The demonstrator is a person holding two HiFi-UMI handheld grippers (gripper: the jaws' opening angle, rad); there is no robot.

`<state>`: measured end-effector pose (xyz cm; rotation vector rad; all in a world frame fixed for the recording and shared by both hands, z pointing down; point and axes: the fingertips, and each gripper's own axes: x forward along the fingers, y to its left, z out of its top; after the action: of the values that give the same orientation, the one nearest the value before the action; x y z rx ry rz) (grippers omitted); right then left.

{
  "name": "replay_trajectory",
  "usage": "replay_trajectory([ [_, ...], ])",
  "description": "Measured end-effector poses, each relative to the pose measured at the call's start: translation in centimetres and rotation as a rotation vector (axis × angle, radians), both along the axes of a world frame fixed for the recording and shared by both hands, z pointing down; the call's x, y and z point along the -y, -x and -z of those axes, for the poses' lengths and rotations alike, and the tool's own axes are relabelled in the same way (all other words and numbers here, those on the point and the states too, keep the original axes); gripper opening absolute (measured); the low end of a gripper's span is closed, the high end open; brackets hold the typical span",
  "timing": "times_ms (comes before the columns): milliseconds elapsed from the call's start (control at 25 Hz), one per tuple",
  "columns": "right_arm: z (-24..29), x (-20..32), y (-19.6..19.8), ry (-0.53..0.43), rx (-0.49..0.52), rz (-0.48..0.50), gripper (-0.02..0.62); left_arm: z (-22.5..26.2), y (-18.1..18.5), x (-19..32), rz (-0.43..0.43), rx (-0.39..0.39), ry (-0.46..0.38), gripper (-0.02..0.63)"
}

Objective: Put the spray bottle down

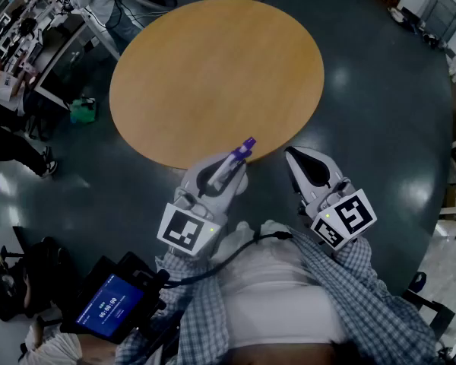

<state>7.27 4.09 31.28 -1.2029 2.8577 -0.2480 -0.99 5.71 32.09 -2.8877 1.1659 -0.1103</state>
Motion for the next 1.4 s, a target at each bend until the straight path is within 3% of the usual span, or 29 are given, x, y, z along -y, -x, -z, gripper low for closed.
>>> replay_trajectory([
  [560,0.0,0.4,-0.6,0.007,0.006,0.002,0.003,-0.1,-0.4,0.4,0.011,0.001,0.011,0.072],
  [960,-1.1,0.1,-2.8,0.04,0.034,0.016,0.003,-0.7,-0.3,0.7,0.09,0.008,-0.004,0.072],
  [1400,-2.8,6.3,-4.4,0.062,-0.015,-0.008,0.003,-1.2,-0.1,8.1,0.111,0.046,-0.037,0.071],
])
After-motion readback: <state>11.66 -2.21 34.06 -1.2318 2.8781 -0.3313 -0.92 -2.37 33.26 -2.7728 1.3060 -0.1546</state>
